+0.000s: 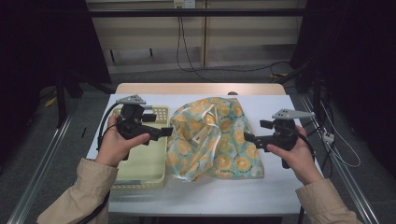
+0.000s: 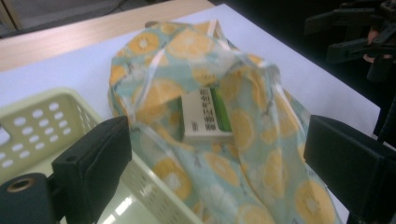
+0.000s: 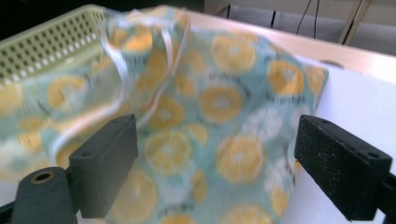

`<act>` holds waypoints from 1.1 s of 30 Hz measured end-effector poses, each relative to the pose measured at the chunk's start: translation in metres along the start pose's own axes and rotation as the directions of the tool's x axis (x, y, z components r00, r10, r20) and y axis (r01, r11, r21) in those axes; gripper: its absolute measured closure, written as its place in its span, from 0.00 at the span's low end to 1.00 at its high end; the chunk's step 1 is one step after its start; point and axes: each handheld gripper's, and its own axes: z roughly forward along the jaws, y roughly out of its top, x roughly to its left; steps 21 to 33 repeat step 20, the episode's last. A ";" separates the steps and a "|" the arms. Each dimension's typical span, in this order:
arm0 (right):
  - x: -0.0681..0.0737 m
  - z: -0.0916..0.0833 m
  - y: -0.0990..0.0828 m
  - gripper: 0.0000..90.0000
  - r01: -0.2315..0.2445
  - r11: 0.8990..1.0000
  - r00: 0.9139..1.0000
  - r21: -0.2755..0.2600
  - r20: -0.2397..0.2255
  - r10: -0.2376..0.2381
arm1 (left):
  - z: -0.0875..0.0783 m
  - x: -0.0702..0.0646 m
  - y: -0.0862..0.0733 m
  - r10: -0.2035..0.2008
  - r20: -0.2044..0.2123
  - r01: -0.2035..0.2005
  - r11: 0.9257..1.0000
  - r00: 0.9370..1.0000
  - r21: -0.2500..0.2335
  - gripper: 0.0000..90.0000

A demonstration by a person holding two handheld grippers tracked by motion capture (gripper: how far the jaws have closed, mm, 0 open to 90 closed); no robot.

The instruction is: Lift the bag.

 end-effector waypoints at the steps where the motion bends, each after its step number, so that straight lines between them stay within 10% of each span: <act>1: 0.001 0.000 -0.007 0.15 0.006 1.000 1.000 0.007 0.006 -0.006 | -0.001 0.000 -0.003 0.004 -0.001 -0.004 1.000 1.000 0.002 0.09; 16: 0.000 -0.009 -0.070 0.15 0.011 0.999 0.999 0.033 0.037 -0.012 | -0.006 0.008 -0.063 0.008 -0.064 -0.006 1.000 0.998 0.029 0.09; 33: 0.000 -0.010 -0.082 0.15 0.011 0.999 0.999 0.036 0.037 -0.013 | -0.007 0.007 -0.070 0.010 -0.061 -0.010 1.000 0.998 0.012 0.09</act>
